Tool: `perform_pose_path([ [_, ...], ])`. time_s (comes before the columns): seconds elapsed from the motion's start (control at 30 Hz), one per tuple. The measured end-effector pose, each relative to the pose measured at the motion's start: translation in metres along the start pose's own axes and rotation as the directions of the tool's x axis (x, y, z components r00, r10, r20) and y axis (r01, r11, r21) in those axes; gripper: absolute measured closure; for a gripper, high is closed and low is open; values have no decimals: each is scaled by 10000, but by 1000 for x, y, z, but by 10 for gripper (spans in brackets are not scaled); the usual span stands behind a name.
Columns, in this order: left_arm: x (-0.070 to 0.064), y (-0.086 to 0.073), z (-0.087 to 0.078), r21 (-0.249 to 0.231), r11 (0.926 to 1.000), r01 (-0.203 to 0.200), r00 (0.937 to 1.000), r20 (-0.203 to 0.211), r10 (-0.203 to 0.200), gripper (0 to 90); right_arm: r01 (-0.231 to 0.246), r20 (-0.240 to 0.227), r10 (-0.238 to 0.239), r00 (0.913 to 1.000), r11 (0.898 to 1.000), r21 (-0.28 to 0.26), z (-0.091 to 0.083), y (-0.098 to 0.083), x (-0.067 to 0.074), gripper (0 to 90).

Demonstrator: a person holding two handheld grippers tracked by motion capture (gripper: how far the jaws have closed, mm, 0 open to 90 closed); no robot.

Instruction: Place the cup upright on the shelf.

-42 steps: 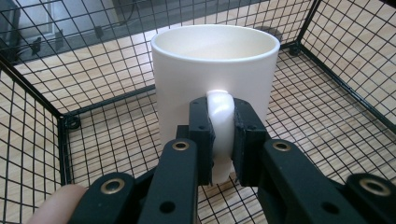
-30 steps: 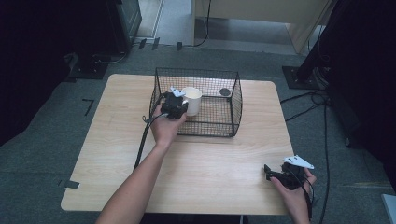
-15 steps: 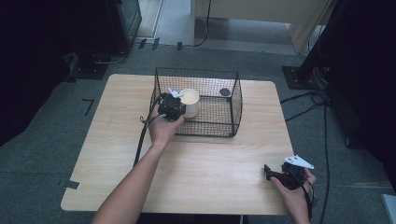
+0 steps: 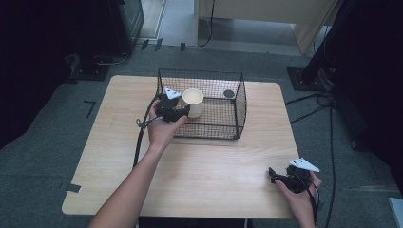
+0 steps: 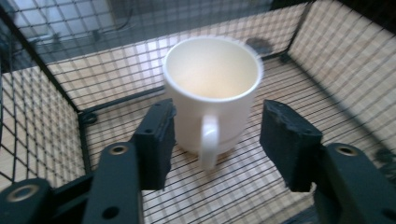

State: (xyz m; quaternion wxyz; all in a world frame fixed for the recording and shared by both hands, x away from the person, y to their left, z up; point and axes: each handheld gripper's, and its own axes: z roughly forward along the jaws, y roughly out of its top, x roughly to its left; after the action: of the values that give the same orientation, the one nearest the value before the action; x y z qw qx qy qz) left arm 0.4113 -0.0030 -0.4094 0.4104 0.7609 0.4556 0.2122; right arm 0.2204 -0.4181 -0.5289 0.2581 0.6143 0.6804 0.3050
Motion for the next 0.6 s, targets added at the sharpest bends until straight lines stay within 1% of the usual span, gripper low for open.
perform_pose_path([
  [0.03, 0, 1, -3, -77, 9999, 88, 9999, 134, -86, 425, -9, 0, 9, 10000, 10000, -2, 0, 0, 0, 60],
  [0.1, -1, 3, -10, -256, 9995, 182, 9997, 191, -177, 342, -4, 1, 4, 10000, 10000, -2, 0, 0, 0, 60],
  [0.2, -2, 5, -18, -310, 9991, 274, 9988, 405, -262, 241, -2, 1, 2, 10000, 10000, -2, 0, 0, 0, 60],
  [0.23, -3, 6, -21, -303, 9991, 283, 9989, 395, -271, 201, -2, 0, 2, 10000, 10000, -1, 0, 0, 0, 60],
  [0.3, -4, 5, -28, -450, 9985, 326, 9988, 390, -309, 136, -3, -1, 3, 10000, 10000, 0, 0, 0, 0, 60],
  [0.37, -4, 4, -36, -656, 9969, 431, 9982, 452, -401, 97, -3, -2, 3, 10000, 10000, 0, 0, 0, 0, 60],
  [0.4, -4, 3, -38, -703, 9967, 417, 9982, 464, -385, 77, -5, 0, 5, 10000, 10000, -2, 0, 0, 0, 60],
  [0.43, -4, 2, -41, -694, 9967, 409, 9982, 460, -378, 35, -1, -1, 1, 10000, 10000, 0, 0, 0, 0, 60],
  [0.5, -4, -1, -47, -737, 9965, 400, 9983, 461, -366, 20, -3, -1, 3, 10000, 10000, 1, 0, 0, 0, 60],
  [0.57, -5, -4, -52, -668, 9970, 379, 9989, 292, -360, 20, -5, -1, 5, 10000, 10000, 0, 0, 0, 0, 60],
  [0.6, -6, -7, -55, -690, 9969, 374, 9990, 278, -355, 19, -3, -2, 3, 10000, 10000, 0, 0, 0, 0, 60],
])
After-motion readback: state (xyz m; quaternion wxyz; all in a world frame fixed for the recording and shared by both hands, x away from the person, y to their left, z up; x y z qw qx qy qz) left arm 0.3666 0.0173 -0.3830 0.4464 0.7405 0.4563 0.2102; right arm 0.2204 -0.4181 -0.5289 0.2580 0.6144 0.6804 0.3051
